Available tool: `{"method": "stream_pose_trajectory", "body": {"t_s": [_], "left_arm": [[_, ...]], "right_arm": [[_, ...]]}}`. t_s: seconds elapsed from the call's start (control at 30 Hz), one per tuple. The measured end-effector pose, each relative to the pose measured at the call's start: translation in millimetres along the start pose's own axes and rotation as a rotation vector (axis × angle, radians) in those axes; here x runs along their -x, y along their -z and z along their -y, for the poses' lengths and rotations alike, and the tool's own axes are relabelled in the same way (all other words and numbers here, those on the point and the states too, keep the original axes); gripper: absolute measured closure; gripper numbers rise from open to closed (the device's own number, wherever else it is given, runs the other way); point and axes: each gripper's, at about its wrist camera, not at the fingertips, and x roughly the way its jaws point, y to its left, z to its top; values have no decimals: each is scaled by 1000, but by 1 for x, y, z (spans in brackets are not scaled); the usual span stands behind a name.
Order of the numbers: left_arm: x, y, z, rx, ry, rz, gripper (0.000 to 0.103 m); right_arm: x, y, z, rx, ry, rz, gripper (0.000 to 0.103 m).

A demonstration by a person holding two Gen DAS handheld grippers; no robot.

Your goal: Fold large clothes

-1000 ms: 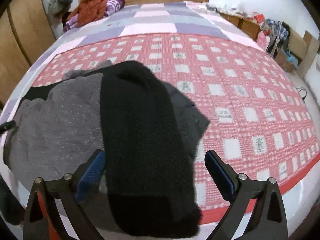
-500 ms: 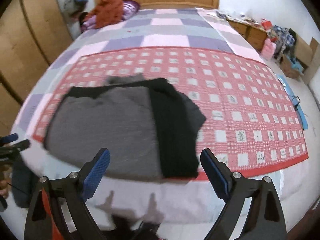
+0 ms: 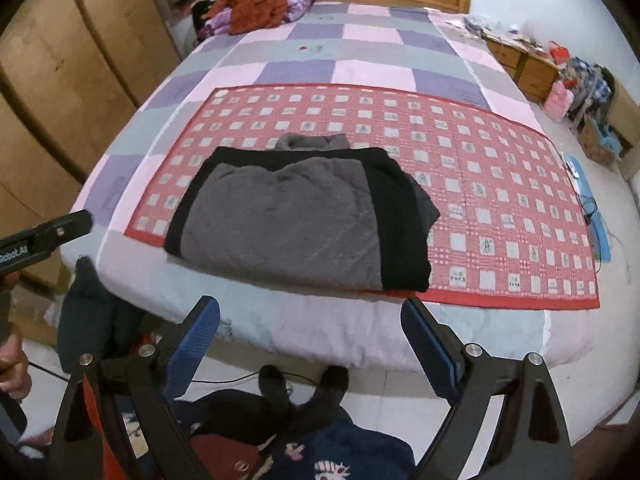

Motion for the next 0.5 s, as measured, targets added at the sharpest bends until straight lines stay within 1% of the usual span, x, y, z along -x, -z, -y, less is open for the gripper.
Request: {"method": "stream_pose_trajectory", "body": {"t_s": [0.13, 0.3, 0.5], "left_arm": [[2, 1, 15, -29, 31, -37, 0], [16, -2, 28, -79, 40, -5, 0], [20, -5, 34, -114, 45, 1, 0]], "right_arm": [[7, -1, -17, 50, 4, -9, 9], [14, -5, -24, 60, -4, -17, 9], [19, -7, -22, 53, -4, -13, 9]]}}
